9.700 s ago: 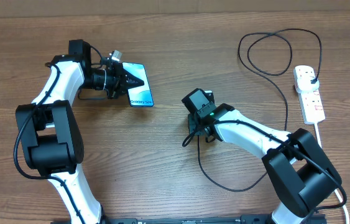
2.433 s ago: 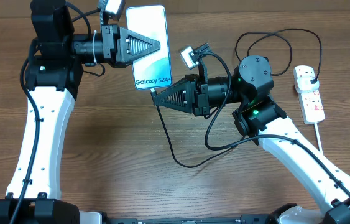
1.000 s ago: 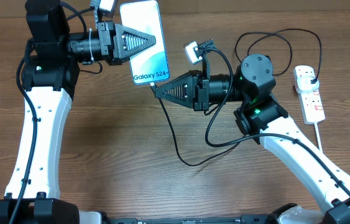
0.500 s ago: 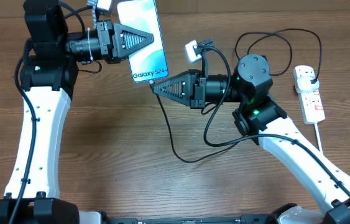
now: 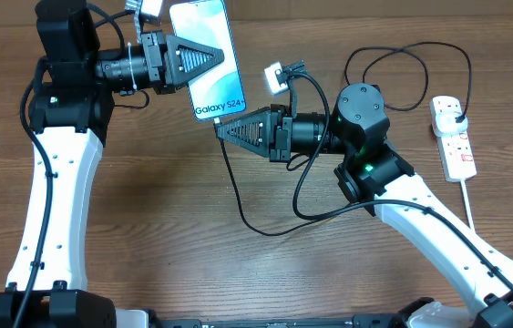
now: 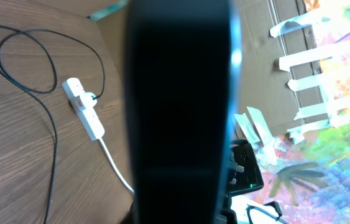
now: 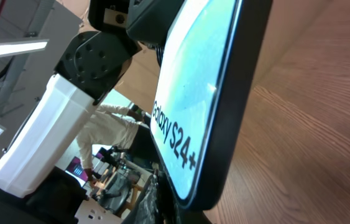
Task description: Plug charger to phone and switch on socket
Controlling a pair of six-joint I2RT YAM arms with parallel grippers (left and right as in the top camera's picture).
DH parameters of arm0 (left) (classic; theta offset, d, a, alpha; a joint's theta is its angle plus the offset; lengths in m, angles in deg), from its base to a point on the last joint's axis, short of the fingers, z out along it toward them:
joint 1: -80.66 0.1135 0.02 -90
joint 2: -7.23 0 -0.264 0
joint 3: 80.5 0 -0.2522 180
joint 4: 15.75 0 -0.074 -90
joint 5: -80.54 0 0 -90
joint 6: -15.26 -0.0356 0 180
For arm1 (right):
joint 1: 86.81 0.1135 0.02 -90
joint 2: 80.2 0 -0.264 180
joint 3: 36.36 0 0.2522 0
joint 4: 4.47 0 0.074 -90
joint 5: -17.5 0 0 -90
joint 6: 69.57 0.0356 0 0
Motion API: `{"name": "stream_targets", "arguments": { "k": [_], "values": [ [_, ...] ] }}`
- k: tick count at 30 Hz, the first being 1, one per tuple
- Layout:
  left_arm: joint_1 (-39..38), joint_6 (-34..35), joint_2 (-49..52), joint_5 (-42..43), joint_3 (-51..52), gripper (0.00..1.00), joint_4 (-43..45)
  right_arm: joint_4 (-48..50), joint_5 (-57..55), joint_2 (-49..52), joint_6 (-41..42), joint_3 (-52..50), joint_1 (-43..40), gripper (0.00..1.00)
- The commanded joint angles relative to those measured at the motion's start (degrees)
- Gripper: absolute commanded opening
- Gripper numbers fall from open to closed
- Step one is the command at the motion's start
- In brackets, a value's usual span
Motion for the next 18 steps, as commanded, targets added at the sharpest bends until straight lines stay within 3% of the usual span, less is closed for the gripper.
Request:
{"name": "stream_targets", "arguments": {
  "k": [1, 10, 18],
  "values": [
    [-1.2, -2.4, -2.4, 5.4, 0.0, 0.04, -0.7, -0.6, -10.1, 0.2, -1.2, 0.8, -0.9, 0.04],
    [-1.0, -3.4, -2.4, 3.0, 0.0, 0.04, -0.9, -4.4, -10.1, 0.2, -2.4, 0.8, -1.3, 0.04],
    [0.3, -8.5, -2.4, 0.4, 0.0, 0.04, -3.8, -30.1, -11.6, 0.2, -16.8, 0.8, -4.8, 0.04]
  ]
}}
